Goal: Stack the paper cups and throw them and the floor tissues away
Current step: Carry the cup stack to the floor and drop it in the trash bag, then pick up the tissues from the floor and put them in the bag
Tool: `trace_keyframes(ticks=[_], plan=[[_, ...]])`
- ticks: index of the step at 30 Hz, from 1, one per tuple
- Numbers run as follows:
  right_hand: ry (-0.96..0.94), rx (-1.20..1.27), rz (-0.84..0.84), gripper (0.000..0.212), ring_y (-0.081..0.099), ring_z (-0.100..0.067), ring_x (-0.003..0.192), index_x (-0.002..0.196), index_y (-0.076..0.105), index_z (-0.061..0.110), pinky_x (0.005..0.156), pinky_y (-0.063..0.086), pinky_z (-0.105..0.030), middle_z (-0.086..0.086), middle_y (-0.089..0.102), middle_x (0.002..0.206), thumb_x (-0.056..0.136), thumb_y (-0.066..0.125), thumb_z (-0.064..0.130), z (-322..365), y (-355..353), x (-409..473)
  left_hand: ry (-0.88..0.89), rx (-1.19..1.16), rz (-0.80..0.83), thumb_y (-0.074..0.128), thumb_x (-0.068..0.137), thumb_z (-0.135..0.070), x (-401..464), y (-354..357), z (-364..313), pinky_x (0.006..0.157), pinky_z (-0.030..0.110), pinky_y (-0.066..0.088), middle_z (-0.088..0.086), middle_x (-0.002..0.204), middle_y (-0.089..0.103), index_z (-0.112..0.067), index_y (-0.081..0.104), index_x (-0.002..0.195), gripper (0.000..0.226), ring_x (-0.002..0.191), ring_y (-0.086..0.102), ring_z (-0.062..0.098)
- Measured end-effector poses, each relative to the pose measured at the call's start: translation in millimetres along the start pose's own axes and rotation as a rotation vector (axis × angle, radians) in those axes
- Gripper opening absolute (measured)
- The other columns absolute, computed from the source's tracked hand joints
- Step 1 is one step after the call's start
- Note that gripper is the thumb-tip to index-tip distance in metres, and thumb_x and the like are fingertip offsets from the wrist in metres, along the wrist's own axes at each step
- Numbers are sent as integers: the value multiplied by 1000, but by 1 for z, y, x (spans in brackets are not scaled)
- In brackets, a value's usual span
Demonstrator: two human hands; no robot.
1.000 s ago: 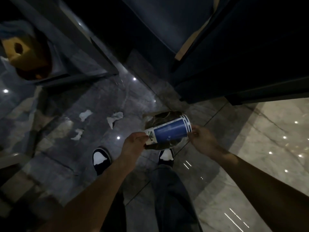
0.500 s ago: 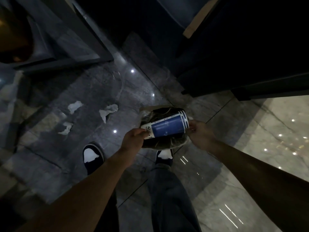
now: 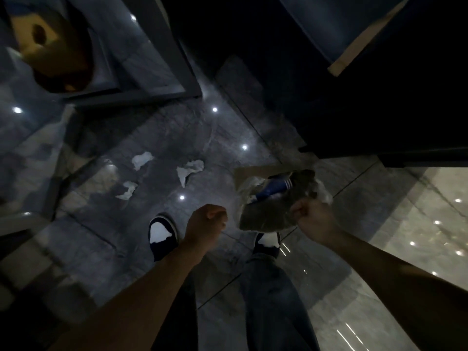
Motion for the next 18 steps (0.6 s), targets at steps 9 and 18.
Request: trace_keyframes(ticks=[9, 18], plan=[[-198, -60, -35, 37, 55, -17, 61, 50, 47, 25, 59, 42, -23, 10, 50, 53, 83, 64, 19, 101, 53, 1, -19, -128, -237, 62, 89, -7, 8, -106, 61, 77, 41, 55, 4, 69, 66, -23, 62, 63, 30, 74, 64, 23], [-359, -184, 34, 19, 66, -30, 79, 77, 64, 2, 69, 43, -24, -17, 70, 82, 88, 61, 17, 168, 149, 53, 108, -16, -429, 72, 74, -21, 46, -198, 123, 70, 37, 53, -1, 63, 63, -26, 64, 60, 17, 61, 59, 19]])
Point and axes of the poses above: each hand's wrist, its own x-axis towards the middle knuckle, its own y-axis out of the palm, z = x × y, the point moved 1 cm from there along x, towards the middle knuckle
